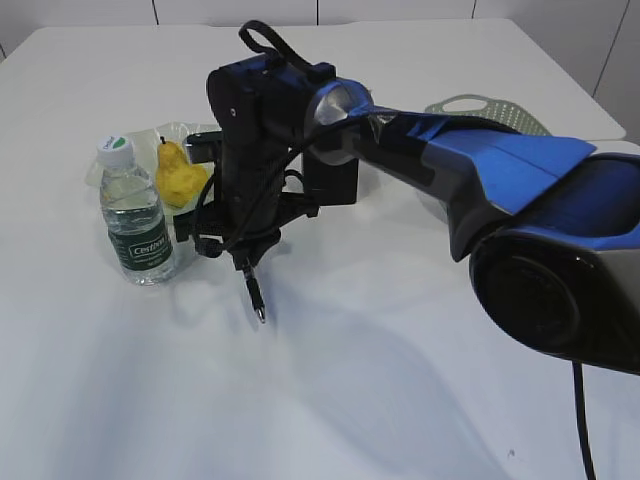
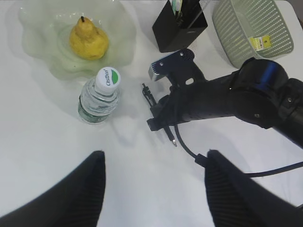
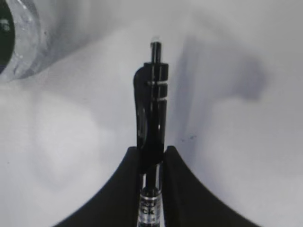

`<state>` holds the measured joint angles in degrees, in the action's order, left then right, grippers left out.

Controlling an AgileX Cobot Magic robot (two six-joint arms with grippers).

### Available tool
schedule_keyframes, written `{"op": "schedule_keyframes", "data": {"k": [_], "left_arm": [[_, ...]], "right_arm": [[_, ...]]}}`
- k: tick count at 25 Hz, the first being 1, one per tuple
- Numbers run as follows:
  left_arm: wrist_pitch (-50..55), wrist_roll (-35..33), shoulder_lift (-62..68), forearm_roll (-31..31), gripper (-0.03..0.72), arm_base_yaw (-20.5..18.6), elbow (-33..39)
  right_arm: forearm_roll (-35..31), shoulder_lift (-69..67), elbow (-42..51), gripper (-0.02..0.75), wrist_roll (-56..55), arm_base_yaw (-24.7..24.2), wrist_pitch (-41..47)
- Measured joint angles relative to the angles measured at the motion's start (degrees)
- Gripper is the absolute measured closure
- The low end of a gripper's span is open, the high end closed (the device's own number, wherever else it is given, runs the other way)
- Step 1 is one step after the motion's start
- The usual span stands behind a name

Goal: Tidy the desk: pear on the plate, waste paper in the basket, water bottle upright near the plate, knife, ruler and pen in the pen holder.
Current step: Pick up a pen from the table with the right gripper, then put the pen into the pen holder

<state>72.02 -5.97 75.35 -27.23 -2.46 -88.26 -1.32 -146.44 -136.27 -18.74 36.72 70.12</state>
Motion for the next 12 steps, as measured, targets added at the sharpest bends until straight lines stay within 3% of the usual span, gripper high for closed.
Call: {"op": "schedule_keyframes", "data": {"k": [12], "left_arm": [[0.00,0.00,0.00,0.69,0.222,0.00,0.00]], "right_arm": [[4.37,0.63,-2.84,0.636,0.59,0.00,0.47]]}}
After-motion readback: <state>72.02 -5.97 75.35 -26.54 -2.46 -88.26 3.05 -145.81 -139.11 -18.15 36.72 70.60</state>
